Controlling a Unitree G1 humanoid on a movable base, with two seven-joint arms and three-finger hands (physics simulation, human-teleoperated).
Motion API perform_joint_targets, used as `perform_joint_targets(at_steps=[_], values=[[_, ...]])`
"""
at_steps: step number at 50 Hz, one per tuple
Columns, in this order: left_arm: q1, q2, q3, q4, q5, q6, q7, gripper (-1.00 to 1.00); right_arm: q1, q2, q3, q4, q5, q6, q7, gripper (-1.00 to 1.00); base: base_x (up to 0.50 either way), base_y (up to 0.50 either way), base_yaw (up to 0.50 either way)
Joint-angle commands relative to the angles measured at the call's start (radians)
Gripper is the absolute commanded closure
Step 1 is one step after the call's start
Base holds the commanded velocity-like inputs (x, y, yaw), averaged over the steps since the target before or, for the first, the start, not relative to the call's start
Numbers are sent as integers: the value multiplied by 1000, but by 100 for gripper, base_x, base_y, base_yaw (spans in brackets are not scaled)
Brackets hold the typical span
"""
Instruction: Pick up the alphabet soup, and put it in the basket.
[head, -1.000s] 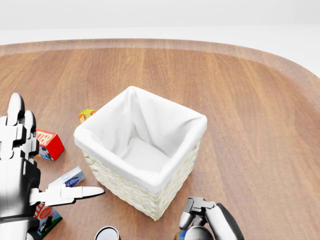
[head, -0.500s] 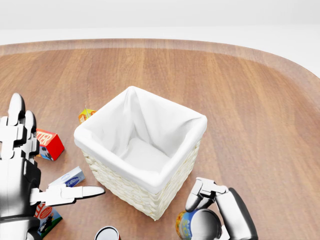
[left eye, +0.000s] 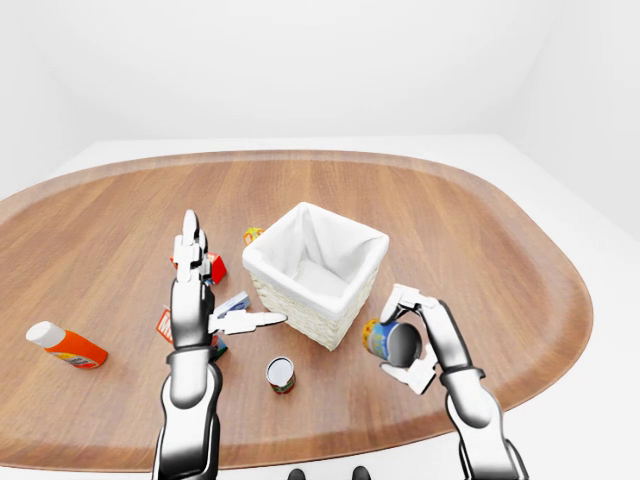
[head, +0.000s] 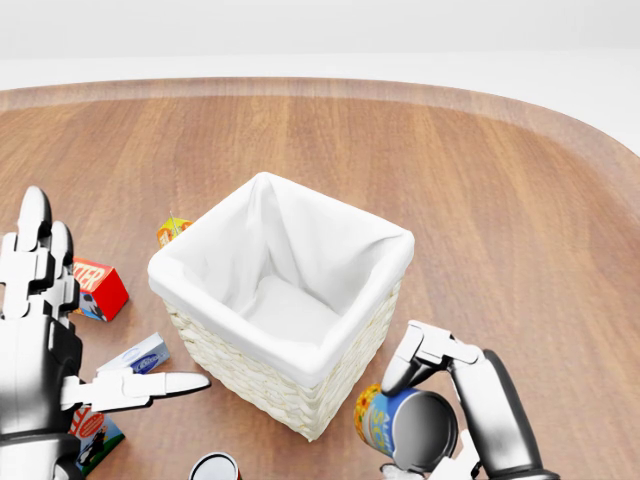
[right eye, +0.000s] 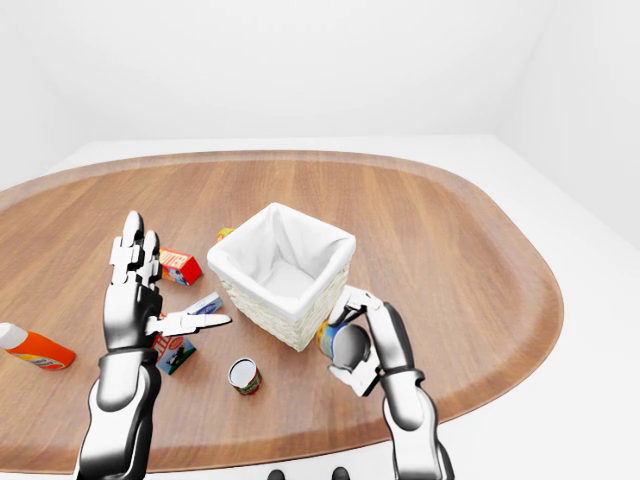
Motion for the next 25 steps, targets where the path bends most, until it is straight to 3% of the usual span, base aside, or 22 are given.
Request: perform_joint_targets(at_steps=[1, 25], values=[[-2, 1, -1, 4, 1, 0, 0, -100, 13, 7, 0, -129, 63, 0, -5, 100, 0, 0, 0], [-4, 0, -1, 9, 1, 0, 4, -100, -13, 14, 1, -276, 42, 0, -13, 100, 0, 0, 0]])
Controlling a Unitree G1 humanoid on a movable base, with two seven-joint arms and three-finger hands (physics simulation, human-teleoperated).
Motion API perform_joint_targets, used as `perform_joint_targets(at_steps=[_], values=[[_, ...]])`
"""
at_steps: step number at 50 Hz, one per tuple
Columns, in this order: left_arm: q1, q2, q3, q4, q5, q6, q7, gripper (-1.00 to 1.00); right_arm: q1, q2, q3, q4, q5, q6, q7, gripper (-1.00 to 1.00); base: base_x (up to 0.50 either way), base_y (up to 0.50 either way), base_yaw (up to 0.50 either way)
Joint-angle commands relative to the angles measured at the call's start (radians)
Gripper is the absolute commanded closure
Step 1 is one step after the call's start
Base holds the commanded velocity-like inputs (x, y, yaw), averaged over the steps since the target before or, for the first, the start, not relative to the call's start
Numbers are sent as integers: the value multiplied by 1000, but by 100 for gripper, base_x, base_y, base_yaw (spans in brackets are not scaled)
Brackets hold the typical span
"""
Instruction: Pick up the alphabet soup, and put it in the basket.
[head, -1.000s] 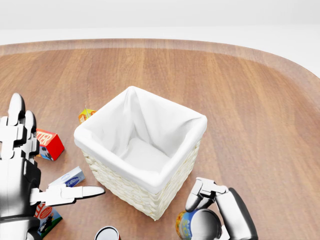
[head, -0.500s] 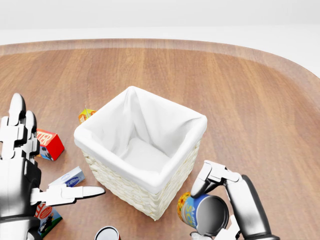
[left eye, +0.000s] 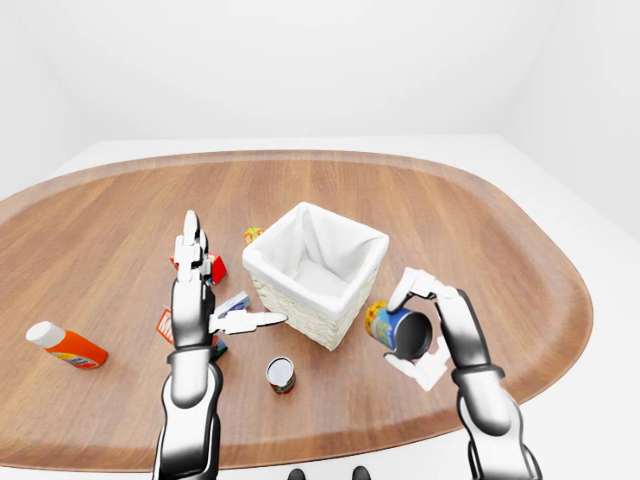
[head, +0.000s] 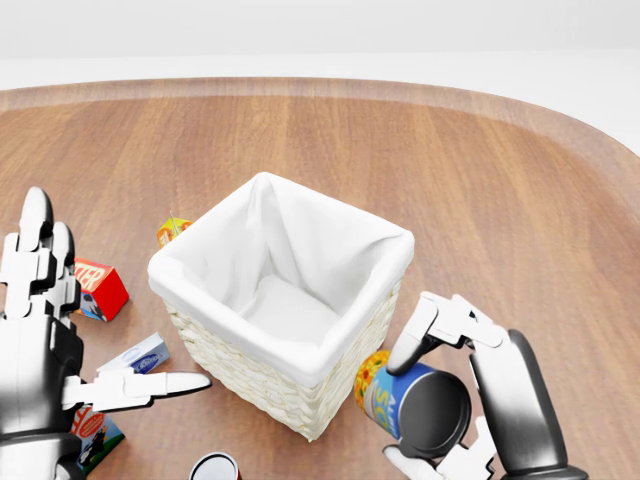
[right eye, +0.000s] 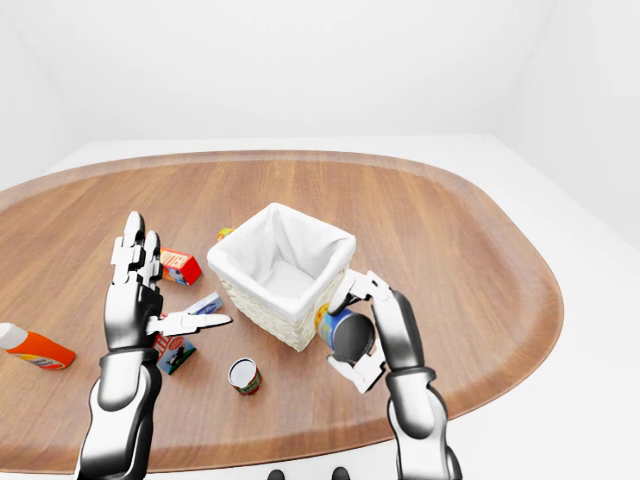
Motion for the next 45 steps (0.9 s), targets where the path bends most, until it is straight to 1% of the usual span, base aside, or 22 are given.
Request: perform_joint_targets(at_steps=[1, 15, 22, 24, 27, 35, 39, 43, 45], values=[[-2, 1, 1, 5, -1, 0, 2, -100, -26, 6, -4, -80, 49, 0, -10, 100, 0, 0, 0], [-3, 1, 1, 4, -1, 0, 1, -100, -132, 9, -30, -139, 61, 0, 9, 100, 0, 0, 0], [0, 1, 1, 4, -1, 0, -1, -100, -192, 6, -27, -149, 29, 0, 3, 100, 0, 0, 0], [-4, 2, 2, 16, -1, 0, 0, -100, -207, 10, -19, -164, 29, 29, 13, 100, 0, 0, 0], [-1, 1, -1, 5, 2, 0, 0, -100, -227, 12, -7, -173, 22, 54, 16, 100, 0, 0, 0], [-4, 2, 1, 19, 1, 0, 1, -100, -263, 10, -2, -152, 7, 60, 7, 100, 0, 0, 0], [0, 0, -2, 8, 3, 0, 0, -100, -287, 11, 1, -136, 0, 69, 6, 100, 0, 0, 0], [-4, 2, 0, 20, 2, 0, 1, -100, -313, 16, 14, -130, -17, 87, 8, 100, 0, 0, 0], [-4, 2, -1, 20, 3, 0, 1, -100, -326, 17, 19, -114, -23, 89, 6, 100, 0, 0, 0]])
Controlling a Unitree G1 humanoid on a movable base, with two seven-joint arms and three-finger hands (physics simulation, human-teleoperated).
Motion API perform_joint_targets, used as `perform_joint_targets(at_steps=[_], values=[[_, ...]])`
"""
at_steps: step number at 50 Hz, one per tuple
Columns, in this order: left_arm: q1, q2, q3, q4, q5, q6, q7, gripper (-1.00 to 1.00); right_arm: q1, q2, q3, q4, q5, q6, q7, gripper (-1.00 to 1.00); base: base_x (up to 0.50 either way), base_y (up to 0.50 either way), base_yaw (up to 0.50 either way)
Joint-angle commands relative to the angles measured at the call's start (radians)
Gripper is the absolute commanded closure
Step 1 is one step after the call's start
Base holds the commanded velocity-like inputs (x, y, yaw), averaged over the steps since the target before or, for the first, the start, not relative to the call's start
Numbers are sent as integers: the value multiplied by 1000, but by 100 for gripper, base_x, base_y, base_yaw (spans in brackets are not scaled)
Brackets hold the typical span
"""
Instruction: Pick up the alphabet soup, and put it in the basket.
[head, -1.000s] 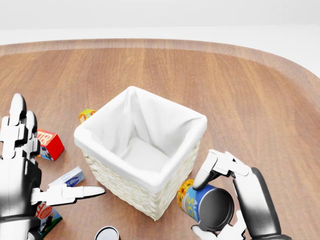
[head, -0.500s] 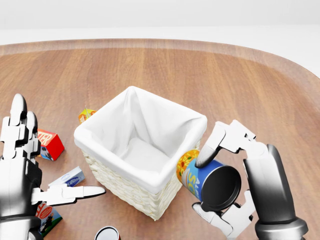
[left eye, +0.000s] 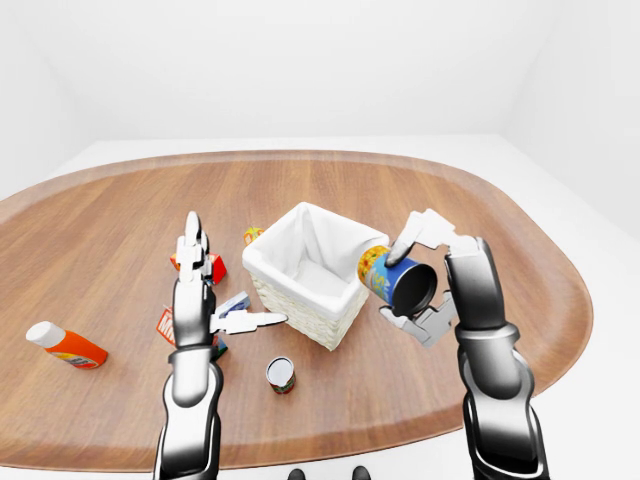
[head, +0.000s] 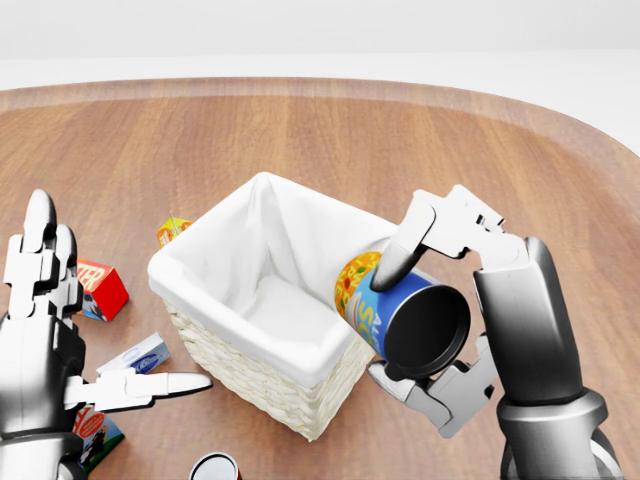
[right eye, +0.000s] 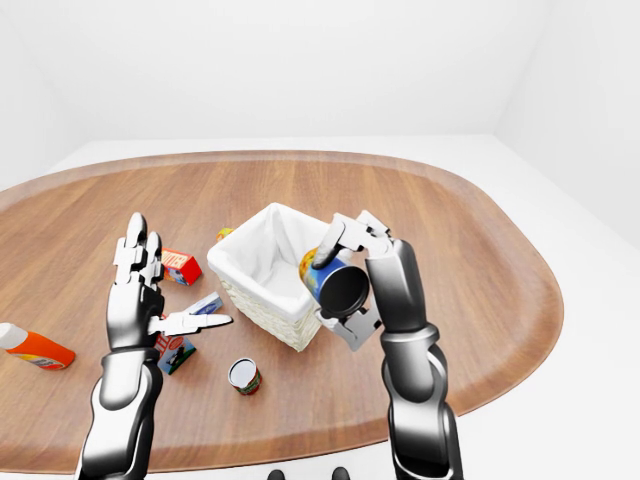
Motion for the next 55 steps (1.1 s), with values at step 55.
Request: perform_joint_targets(at_steps=[55], values=[[4, 0, 0, -1, -7, 0, -7, -100, -382, 77, 85, 400, -165, 10, -48, 100, 0, 0, 0]])
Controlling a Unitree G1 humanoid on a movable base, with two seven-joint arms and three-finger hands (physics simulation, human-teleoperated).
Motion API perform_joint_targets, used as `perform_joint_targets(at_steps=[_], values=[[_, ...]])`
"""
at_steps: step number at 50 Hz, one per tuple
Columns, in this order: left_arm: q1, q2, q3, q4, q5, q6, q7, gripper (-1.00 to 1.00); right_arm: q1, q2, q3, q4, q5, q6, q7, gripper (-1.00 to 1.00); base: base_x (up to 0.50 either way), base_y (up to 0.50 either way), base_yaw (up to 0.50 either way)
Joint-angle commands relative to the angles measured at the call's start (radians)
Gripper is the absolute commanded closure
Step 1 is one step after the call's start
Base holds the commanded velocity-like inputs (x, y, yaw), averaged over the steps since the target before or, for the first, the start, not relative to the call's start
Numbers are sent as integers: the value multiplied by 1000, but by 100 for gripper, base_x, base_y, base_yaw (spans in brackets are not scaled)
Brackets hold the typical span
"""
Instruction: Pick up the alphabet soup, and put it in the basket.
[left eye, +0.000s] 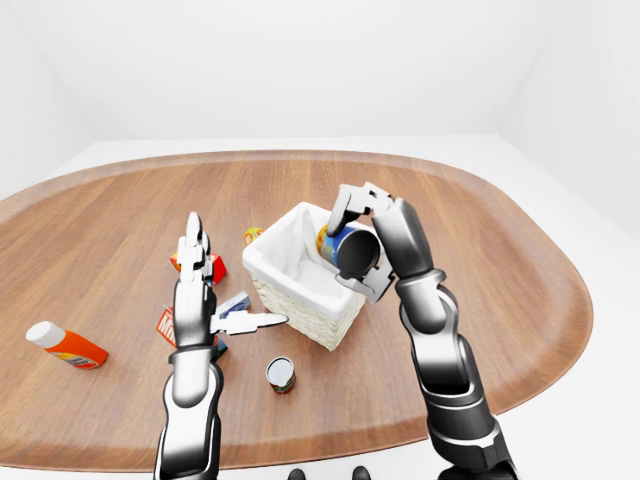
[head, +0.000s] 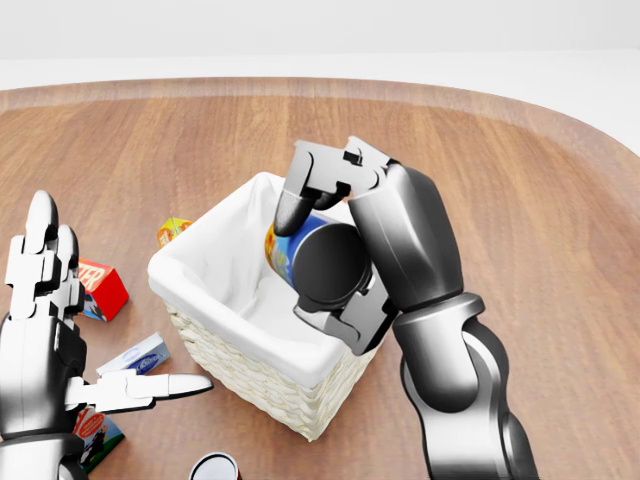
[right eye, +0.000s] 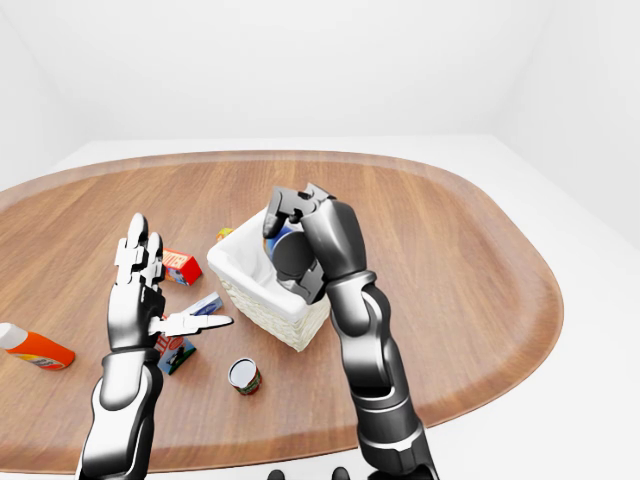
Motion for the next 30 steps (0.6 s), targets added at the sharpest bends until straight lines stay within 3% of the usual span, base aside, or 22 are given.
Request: perform_joint_targets(at_steps=[1, 5, 11, 16, 22, 30], values=[[2, 0, 1, -6, -3, 0, -2, -100, -82, 3, -12, 115, 22, -19, -44, 100, 0, 0, 0], [2, 0, 2, -7, -5, 0, -2, -100, -132, -8, -30, 213, 26, -36, -68, 100, 0, 0, 0], [3, 0, 2, -9, -6, 0, -3, -100, -218, -18, -50, 333, 45, -35, -99, 100, 0, 0, 0], [1, 0, 2, -8, -6, 0, -3, -100, -271, -31, -61, 460, 52, -61, -137, 100, 0, 0, 0], [-1, 0, 2, -6, -6, 0, -3, -100, -302, -36, -65, 510, 55, -46, -123, 100, 0, 0, 0], [1, 0, 1, -9, -7, 0, -3, -100, -320, -46, -66, 572, 46, -49, -95, 100, 0, 0, 0]])
